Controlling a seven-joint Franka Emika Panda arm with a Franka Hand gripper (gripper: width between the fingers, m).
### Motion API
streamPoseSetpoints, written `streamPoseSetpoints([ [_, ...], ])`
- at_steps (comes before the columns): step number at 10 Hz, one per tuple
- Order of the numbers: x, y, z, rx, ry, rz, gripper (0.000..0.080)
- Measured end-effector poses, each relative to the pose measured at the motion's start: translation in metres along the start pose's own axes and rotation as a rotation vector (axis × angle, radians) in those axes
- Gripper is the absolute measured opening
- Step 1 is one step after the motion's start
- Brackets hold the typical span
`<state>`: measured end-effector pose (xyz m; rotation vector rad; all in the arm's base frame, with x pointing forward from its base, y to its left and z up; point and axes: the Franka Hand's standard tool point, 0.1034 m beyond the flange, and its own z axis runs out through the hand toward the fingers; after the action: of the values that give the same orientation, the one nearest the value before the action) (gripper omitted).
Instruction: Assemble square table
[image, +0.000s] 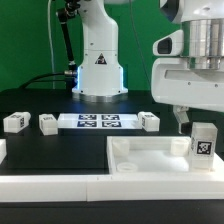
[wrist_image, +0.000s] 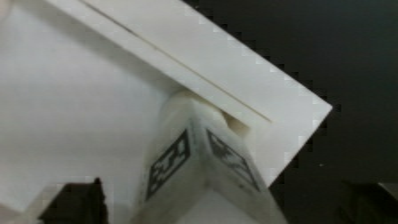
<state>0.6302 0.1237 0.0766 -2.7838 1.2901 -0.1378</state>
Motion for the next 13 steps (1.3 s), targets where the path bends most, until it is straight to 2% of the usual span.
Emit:
streamPoseSetpoints([
  [1,0.0001,0.0005,0.0006,-0.005,0.003,-0.089,0.0649],
  [3,0.0012,0.0019,0.0025,-0.056,0.046,-0.454,0.0649],
  [5,-0.0022,-0.0043,0.002,-0.056,0.074,-0.653,0.0649],
  [7,-0.0038,-0.0048,0.0027,-0.054,0.079,-0.657,0.0649],
  [8,-0.0039,-0.0048,0.0027,-0.054,0.08,-0.647,0.0554],
  [9,-0.0038,-0.0048,0.0027,-0.054,0.08,-0.647,0.0372],
  [10,-0.0024,-0.0035,0.0026,-0.052,0.08,-0.562,0.0291],
  [13,-0.001,-0.002,0.0029,-0.044,0.083,-0.352,0.0291],
])
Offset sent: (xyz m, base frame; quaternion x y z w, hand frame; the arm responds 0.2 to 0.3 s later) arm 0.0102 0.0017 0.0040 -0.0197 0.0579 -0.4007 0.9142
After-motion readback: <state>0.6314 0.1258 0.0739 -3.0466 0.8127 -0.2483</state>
